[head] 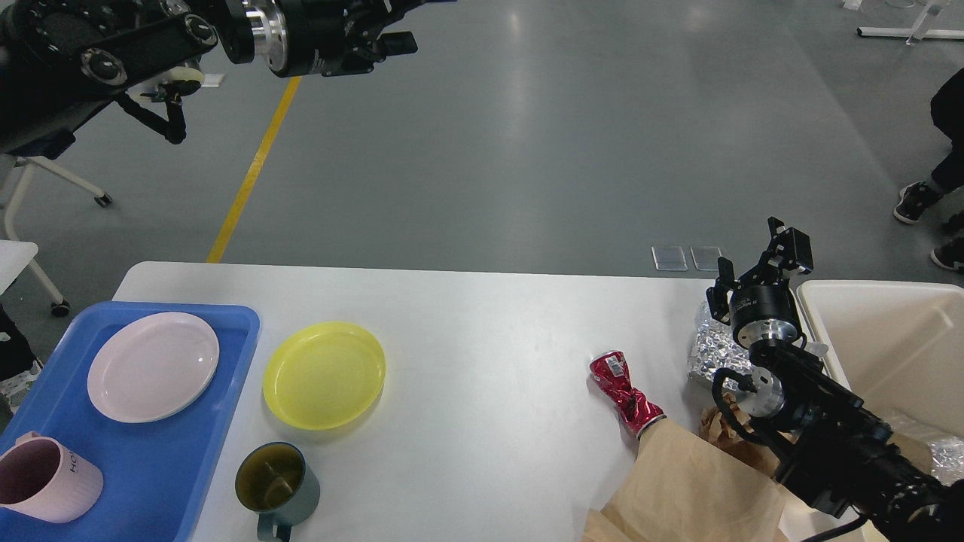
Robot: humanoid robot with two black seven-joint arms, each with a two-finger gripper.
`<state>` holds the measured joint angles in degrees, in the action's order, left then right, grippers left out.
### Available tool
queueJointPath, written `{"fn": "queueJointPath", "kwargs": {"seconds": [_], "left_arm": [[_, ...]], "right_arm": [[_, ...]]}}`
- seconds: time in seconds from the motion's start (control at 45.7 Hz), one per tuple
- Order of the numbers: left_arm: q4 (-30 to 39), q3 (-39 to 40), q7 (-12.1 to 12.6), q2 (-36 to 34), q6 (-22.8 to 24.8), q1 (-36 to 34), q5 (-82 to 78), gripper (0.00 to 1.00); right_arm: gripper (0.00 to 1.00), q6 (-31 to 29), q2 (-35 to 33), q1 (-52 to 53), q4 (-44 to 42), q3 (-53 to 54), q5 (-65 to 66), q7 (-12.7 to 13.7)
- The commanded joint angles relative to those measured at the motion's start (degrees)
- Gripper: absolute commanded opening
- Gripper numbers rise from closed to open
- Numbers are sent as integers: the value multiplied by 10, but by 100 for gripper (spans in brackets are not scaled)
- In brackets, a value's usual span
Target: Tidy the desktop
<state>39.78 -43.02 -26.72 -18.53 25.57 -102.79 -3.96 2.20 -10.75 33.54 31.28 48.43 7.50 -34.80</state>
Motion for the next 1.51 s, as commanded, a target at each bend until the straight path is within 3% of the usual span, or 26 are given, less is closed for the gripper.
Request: {"fn": "queueJointPath", "kwargs": {"seconds": [0.0,0.394,0.875,1.05,1.269,1.488], "left_arm": [[-1,-109,0,36,0,-12,0,96],[5,-478,-2,231,1,-7,-1,96],[33,-564,-4,292,0,-29,-1,96],[36,-500,-4,279,0,-29,-1,96],[53,-260,-3,160,0,-36,-1,96],[79,-281,-2,153,0,-71,-1,96]], "right_arm": [[100,0,0,0,0,0,0,0],[100,0,0,0,0,0,0,0],[100,0,0,0,0,0,0,0],[100,0,-1,0,1,0,0,0],[100,0,0,0,1,0,0,0],[100,0,0,0,1,0,0,0]]}}
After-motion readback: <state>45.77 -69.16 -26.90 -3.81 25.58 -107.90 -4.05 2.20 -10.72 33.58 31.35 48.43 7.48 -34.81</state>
